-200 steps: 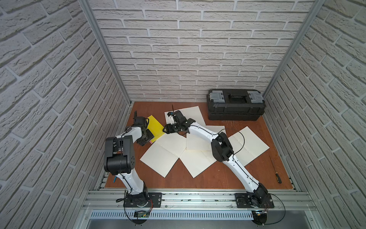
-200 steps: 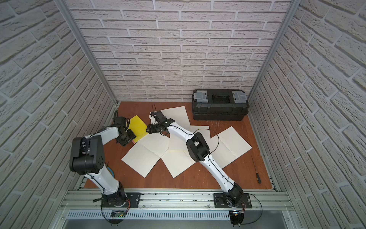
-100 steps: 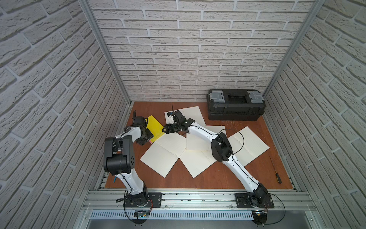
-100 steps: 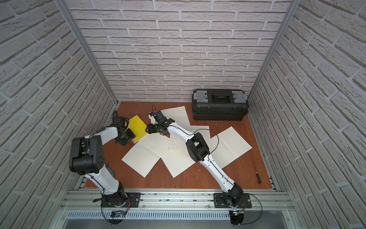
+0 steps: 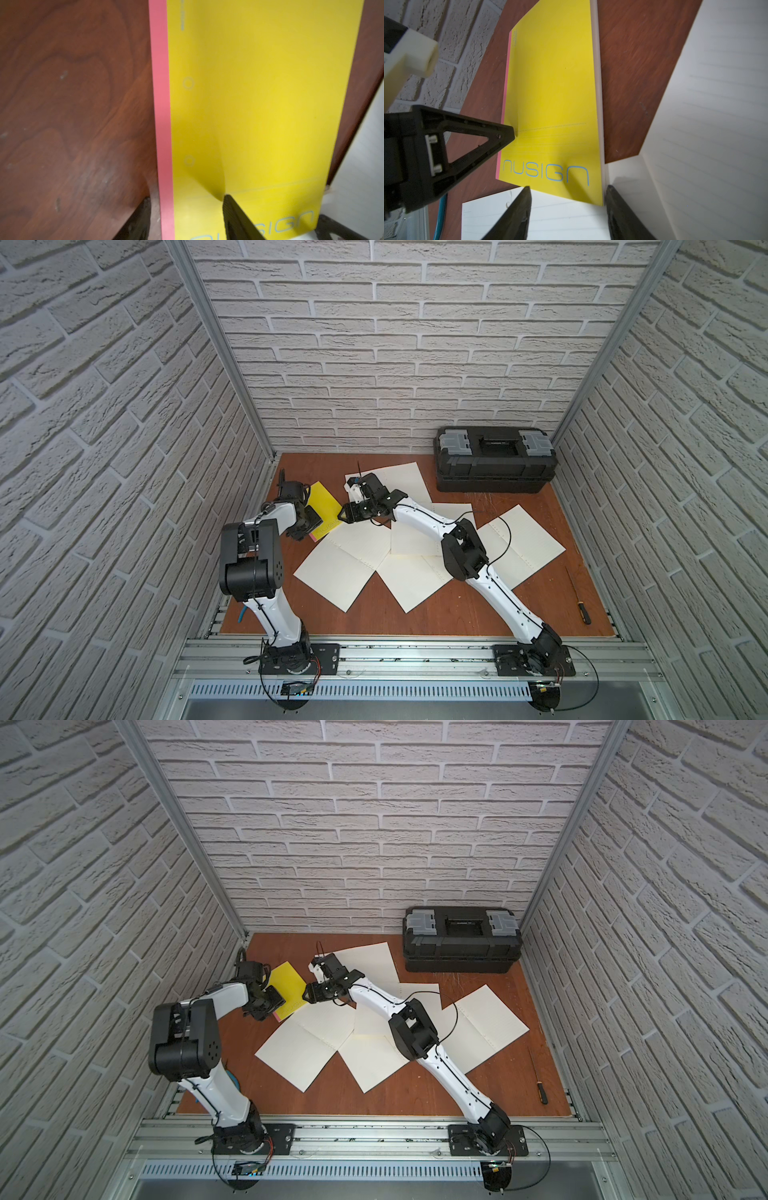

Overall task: Close the notebook
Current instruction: Adjust the notebook at the center of the board.

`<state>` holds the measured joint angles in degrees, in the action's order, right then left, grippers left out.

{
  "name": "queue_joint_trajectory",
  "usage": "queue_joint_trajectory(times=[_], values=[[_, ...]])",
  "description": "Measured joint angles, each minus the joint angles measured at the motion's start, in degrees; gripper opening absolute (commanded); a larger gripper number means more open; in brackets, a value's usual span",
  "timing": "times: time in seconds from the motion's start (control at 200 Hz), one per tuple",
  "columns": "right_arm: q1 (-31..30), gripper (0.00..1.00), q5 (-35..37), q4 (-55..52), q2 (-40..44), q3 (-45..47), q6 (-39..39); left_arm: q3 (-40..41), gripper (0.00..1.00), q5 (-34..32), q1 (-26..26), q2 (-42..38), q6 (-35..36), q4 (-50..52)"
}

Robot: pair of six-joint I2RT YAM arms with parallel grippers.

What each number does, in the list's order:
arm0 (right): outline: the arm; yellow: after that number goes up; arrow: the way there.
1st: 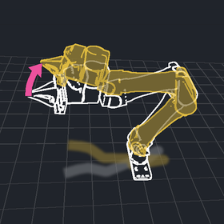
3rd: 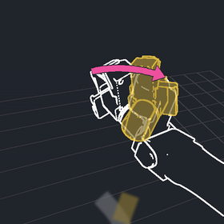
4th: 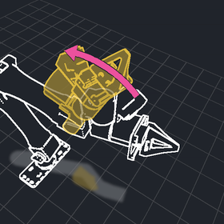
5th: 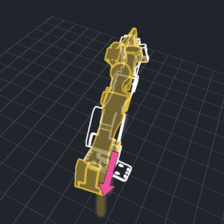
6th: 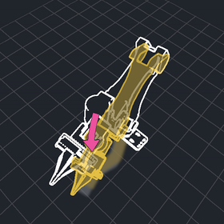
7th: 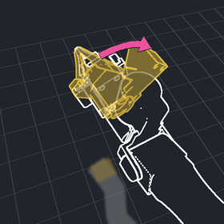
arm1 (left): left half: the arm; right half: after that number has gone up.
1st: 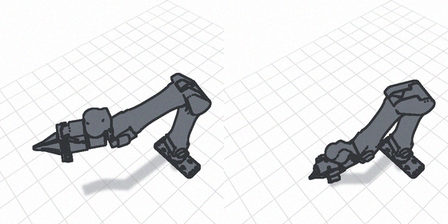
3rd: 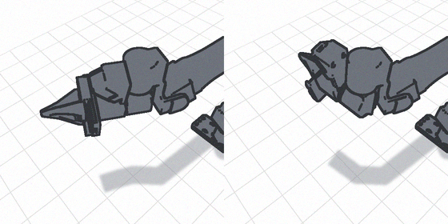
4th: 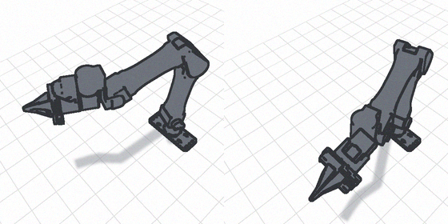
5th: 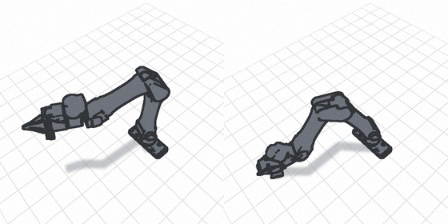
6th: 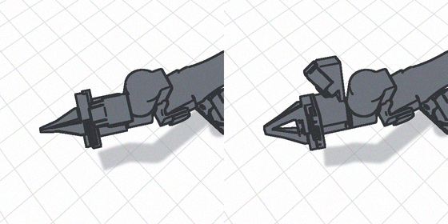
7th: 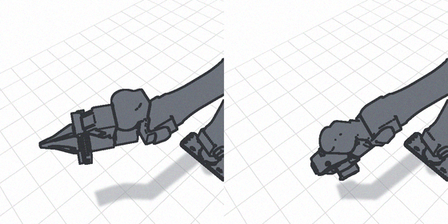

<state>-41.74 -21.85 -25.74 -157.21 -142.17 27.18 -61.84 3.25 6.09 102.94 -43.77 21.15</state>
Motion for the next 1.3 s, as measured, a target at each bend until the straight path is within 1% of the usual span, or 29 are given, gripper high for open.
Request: queue_joint_trajectory(times=[0.375,0.725,1.08,1.3], values=[[-0.57,0.56,-0.24,-0.35,0.00,0.00,0.00,-3.96,0.56,1.29,1.46,3.26,-0.48,-0.70],[-1.14,0.57,-0.96,-0.22,0.00,0.00,0.48,-8.55,0.55,4.13,3.34,7.34,-1.18,-3.32],[-1.25,0.59,-1.79,3.04,-1.14,-0.39,3.93,-15.06,0.55,7.76,4.31,12.96,-1.29,-6.45],[-1.25,0.61,-1.79,5.62,-3.56,-3.23,6.49,-17.51,0.55,9.46,5.05,15.13,-1.27,-7.85]])
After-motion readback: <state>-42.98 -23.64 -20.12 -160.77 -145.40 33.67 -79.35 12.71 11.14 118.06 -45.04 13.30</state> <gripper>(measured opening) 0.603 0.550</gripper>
